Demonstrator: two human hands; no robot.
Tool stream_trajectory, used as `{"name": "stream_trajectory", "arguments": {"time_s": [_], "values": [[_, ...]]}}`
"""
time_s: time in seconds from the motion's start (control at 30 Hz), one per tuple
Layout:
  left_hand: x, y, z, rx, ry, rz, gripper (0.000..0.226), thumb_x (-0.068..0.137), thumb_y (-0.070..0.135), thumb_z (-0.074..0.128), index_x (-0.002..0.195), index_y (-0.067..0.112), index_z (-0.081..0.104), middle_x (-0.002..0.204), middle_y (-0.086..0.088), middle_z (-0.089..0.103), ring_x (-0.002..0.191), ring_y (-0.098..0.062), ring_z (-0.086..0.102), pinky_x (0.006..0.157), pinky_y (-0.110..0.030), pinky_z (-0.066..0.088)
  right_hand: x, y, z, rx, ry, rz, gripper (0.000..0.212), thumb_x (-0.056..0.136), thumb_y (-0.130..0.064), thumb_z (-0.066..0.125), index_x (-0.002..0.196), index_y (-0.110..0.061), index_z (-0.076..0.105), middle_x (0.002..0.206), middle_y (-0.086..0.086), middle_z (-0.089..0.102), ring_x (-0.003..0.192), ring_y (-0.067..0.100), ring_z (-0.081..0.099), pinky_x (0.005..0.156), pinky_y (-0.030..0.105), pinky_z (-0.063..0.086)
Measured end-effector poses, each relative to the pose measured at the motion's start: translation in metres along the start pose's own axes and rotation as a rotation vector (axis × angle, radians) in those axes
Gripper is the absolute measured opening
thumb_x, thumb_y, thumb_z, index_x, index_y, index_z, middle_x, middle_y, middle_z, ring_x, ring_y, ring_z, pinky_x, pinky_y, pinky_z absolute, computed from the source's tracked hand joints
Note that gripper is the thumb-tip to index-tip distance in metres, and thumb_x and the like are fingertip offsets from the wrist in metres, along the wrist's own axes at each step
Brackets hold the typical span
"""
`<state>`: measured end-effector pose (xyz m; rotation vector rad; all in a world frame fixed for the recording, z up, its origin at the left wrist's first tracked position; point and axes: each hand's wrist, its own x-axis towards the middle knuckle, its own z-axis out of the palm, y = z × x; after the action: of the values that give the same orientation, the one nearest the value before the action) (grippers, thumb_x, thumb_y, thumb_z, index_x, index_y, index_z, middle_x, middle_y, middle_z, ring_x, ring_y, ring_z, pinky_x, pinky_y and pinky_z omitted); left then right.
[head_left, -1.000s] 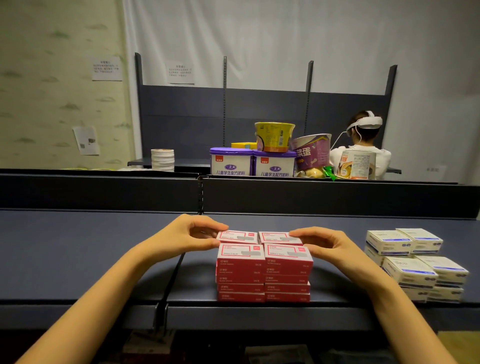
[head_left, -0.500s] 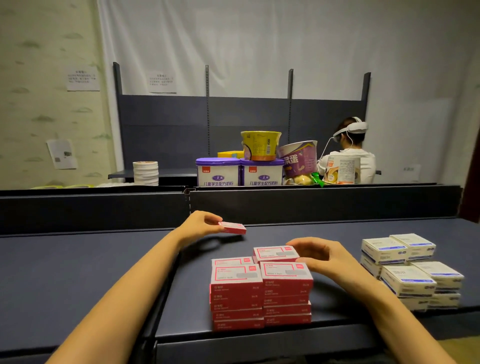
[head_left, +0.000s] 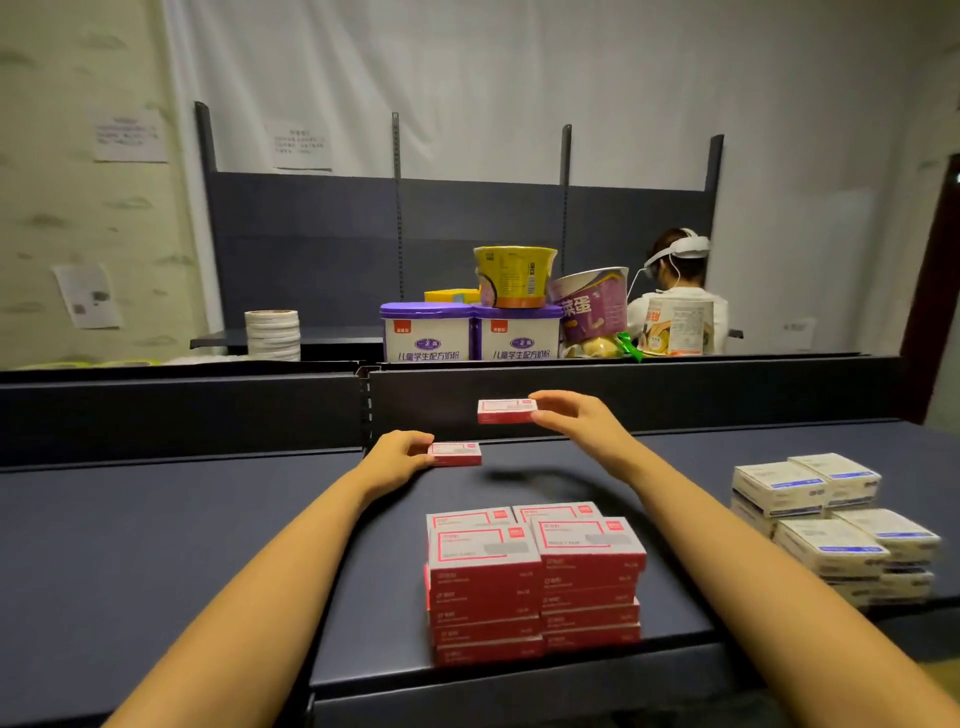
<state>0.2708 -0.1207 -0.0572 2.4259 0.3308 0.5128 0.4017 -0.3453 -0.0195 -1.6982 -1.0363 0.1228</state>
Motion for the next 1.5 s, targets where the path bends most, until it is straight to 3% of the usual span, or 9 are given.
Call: {"name": "stream_trajectory", "arguments": {"time_s": [0.33,0.47,0.67,0.83,0.9,1.1,1.2,1.33,1.5], "values": [[0.018,-0.015,0.011,0.117,0.079,-0.016,0.019,0.091,0.019,0.056,0.099,0.005,0.066,0.104,-0.011,0.068,0.093,-0.023,0.062,0.083,-0.03,0.046,0.035,0.05,0.014,-0.221,-0.231,0.153,0.034,0.089,-0.019,0.058,0.122,-0.012,0.056,0.12,0.005,0.059,0.106,0.012,0.054,0.092,0.023,0.04],[0.022,-0.019,0.013,0.182,0.107,-0.039,0.021,0.09,0.023,0.059,0.099,0.006,0.067,0.099,-0.011,0.068,0.09,-0.026,0.062,0.085,-0.041,0.05,0.041,0.054,0.018,-0.255,-0.232,0.138,0.035,0.089,-0.02,0.058,0.123,-0.013,0.056,0.123,0.006,0.059,0.104,0.011,0.054,0.091,0.022,0.04],[0.029,-0.025,0.014,0.193,0.114,-0.057,0.02,0.087,0.026,0.061,0.096,0.009,0.068,0.099,-0.013,0.064,0.089,-0.026,0.062,0.083,-0.038,0.05,0.047,0.06,0.02,-0.299,-0.204,0.137,0.037,0.088,-0.023,0.06,0.123,-0.012,0.056,0.124,0.006,0.06,0.105,0.012,0.055,0.092,0.024,0.042],[0.019,-0.013,0.012,0.18,0.134,-0.09,0.047,0.088,0.026,0.06,0.13,0.008,0.051,0.126,-0.012,0.046,0.111,-0.026,0.053,0.1,-0.033,0.042,0.044,0.056,0.019,-0.334,-0.163,0.173,0.06,0.083,-0.027,0.067,0.135,-0.011,0.043,0.132,0.008,0.052,0.118,0.019,0.051,0.095,0.025,0.04],[0.011,0.003,0.005,0.109,0.193,-0.087,0.054,0.088,0.024,0.061,0.137,0.008,0.043,0.132,-0.012,0.044,0.111,-0.025,0.054,0.097,-0.028,0.042,0.039,0.04,0.014,-0.375,-0.162,0.159,0.067,0.082,-0.028,0.067,0.139,-0.011,0.035,0.135,0.009,0.048,0.119,0.021,0.049,0.096,0.027,0.04],[-0.051,0.07,-0.025,-0.061,0.174,0.025,0.035,0.09,0.026,0.058,0.124,0.018,0.056,0.112,-0.002,0.063,0.092,-0.008,0.059,0.071,-0.009,0.044,-0.02,-0.035,-0.017,-0.303,-0.204,0.043,0.036,0.086,-0.029,0.061,0.121,-0.022,0.056,0.117,-0.002,0.061,0.109,0.013,0.057,0.088,0.022,0.045],[-0.1,0.09,-0.034,-0.128,0.128,0.08,0.022,0.088,0.031,0.059,0.11,0.03,0.061,0.104,0.01,0.065,0.093,-0.007,0.062,0.078,-0.015,0.049,-0.072,-0.059,-0.025,-0.172,-0.163,-0.001,0.022,0.086,-0.031,0.06,0.108,-0.028,0.062,0.109,-0.011,0.063,0.1,0.006,0.06,0.08,0.018,0.047],[-0.155,0.104,-0.035,-0.144,0.061,0.09,0.027,0.081,0.046,0.059,0.105,0.035,0.062,0.104,0.014,0.062,0.096,-0.007,0.06,0.077,-0.018,0.049,-0.13,-0.063,-0.03,-0.101,-0.225,-0.019,0.025,0.077,-0.045,0.065,0.099,-0.034,0.065,0.102,-0.013,0.067,0.098,0.006,0.062,0.082,0.025,0.054],[-0.188,0.105,-0.024,-0.134,0.044,0.087,0.047,0.066,0.068,0.065,0.103,0.042,0.055,0.106,0.021,0.054,0.096,-0.002,0.055,0.078,-0.02,0.052,-0.16,-0.056,-0.034,-0.111,-0.286,-0.048,0.058,0.052,-0.075,0.065,0.102,-0.044,0.058,0.105,-0.023,0.062,0.101,0.001,0.06,0.08,0.023,0.056]]}}
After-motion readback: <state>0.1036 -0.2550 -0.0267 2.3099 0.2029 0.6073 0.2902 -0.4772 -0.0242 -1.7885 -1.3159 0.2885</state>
